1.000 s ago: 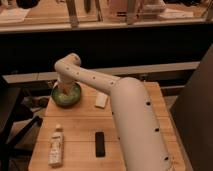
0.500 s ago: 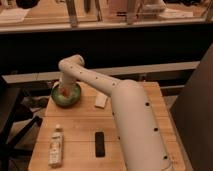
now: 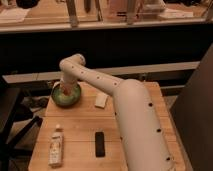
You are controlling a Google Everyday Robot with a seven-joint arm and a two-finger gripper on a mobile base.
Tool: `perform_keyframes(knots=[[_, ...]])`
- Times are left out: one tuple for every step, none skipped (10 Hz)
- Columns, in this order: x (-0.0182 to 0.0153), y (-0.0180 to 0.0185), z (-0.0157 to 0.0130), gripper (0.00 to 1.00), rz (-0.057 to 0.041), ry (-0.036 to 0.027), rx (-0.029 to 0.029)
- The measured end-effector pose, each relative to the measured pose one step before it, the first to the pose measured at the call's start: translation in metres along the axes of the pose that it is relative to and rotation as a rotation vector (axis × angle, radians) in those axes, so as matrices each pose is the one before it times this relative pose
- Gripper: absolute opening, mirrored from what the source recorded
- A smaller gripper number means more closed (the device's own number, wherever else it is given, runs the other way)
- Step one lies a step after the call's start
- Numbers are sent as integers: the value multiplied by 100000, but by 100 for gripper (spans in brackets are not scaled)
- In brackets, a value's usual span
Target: Place the pepper in the ceramic bowl
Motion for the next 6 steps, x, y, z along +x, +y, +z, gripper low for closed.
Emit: perform_keyframes(knots=[[120, -3, -92, 80, 124, 1193, 149], [-56, -63, -5, 80, 34, 1361, 68], [-11, -28, -19, 80, 131, -43, 155], [237, 200, -138, 80, 325, -553, 5], [153, 145, -88, 80, 64, 68, -33], [140, 103, -59, 80, 16, 24, 29]])
